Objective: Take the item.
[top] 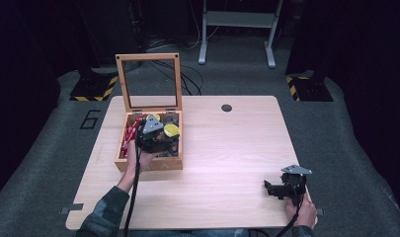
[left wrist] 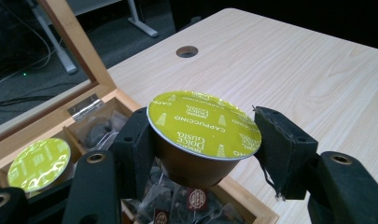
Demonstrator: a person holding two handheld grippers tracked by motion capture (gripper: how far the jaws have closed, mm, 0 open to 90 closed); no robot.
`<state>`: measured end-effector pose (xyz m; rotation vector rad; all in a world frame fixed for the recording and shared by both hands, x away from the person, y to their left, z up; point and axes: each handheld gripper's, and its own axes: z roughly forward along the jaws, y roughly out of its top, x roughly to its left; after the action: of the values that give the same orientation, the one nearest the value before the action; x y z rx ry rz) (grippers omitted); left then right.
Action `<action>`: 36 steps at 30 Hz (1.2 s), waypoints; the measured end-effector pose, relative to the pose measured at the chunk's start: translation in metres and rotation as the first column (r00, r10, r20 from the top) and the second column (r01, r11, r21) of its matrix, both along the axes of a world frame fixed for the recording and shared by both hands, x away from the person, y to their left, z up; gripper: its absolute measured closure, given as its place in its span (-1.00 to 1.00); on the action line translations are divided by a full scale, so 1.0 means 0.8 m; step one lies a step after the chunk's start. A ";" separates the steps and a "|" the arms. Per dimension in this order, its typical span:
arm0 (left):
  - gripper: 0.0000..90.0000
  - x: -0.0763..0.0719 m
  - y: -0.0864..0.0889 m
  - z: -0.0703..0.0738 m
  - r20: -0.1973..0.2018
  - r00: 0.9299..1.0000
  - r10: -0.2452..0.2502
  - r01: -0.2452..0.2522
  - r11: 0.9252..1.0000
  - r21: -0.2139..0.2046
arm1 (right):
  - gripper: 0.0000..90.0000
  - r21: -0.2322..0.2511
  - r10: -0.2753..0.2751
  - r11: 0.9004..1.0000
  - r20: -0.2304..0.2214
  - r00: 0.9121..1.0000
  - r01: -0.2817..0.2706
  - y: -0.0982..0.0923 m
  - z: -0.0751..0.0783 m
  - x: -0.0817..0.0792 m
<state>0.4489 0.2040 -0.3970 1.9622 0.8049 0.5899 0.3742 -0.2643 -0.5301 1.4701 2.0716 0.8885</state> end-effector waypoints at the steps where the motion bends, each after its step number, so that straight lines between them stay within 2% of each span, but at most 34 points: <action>1: -0.09 0.000 0.000 0.000 0.000 1.000 0.000 0.000 1.000 0.000 | -1.00 0.000 0.000 1.000 0.000 1.000 0.000 0.000 0.000 0.000; 2: -0.09 0.000 -0.004 0.000 -0.006 1.000 -0.012 0.012 1.000 -0.006 | -1.00 0.001 0.000 1.000 0.001 1.000 0.000 0.000 0.000 0.000; 7: -0.09 0.002 -0.015 -0.002 -0.016 1.000 -0.013 0.013 1.000 -0.023 | -1.00 0.001 -0.001 1.000 0.002 1.000 0.001 0.000 0.000 0.000; 11: -0.09 0.002 -0.023 -0.004 -0.021 1.000 -0.018 0.018 1.000 -0.019 | -1.00 0.000 0.002 1.000 0.004 1.000 -0.002 0.000 0.000 0.000; 14: -0.09 0.004 -0.039 -0.008 -0.043 0.998 -0.043 0.043 0.999 0.005 | -1.00 -0.004 -0.003 1.000 0.000 1.000 0.003 0.000 0.000 0.000; 21: -0.09 0.003 -0.061 -0.017 -0.060 0.996 -0.065 0.064 0.998 -0.018 | -1.00 -0.002 -0.008 1.000 -0.002 1.000 0.008 0.001 0.000 -0.001; 24: -0.09 0.005 -0.078 -0.029 -0.080 0.994 -0.077 0.074 0.997 -0.036 | -1.00 -0.001 -0.009 1.000 -0.003 1.000 0.009 0.001 0.000 -0.001; 25: -0.09 0.005 -0.078 -0.029 -0.080 0.994 -0.077 0.074 0.997 -0.036 | -1.00 -0.001 -0.009 1.000 -0.003 1.000 0.009 0.001 0.000 -0.001; 28: -0.09 0.002 -0.095 -0.034 -0.070 0.994 -0.086 0.084 0.996 -0.029 | -1.00 -0.008 0.001 1.000 -0.003 1.000 -0.001 0.000 0.000 0.000; 31: -0.09 -0.002 -0.102 -0.039 -0.079 0.992 -0.095 0.092 0.995 -0.040 | -1.00 -0.005 0.000 1.000 -0.004 1.000 0.000 0.001 0.000 0.000; 33: -0.09 -0.006 -0.116 -0.048 -0.089 0.991 -0.103 0.101 0.994 -0.030 | -1.00 -0.006 0.000 1.000 -0.003 1.000 0.000 0.001 0.000 0.000; 35: -0.09 -0.007 -0.120 -0.051 -0.089 0.991 -0.099 0.097 0.995 -0.034 | -1.00 -0.006 0.000 1.000 -0.002 1.000 0.000 0.001 0.000 0.000; 36: -0.09 -0.007 -0.128 -0.059 -0.099 0.990 -0.098 0.094 0.995 -0.045 | -1.00 -0.007 0.001 1.000 -0.002 1.000 -0.002 0.001 0.000 0.000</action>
<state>0.4435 0.1012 -0.4440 1.9944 0.7730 0.4175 0.3741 -0.2635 -0.5299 1.4668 2.0755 0.8801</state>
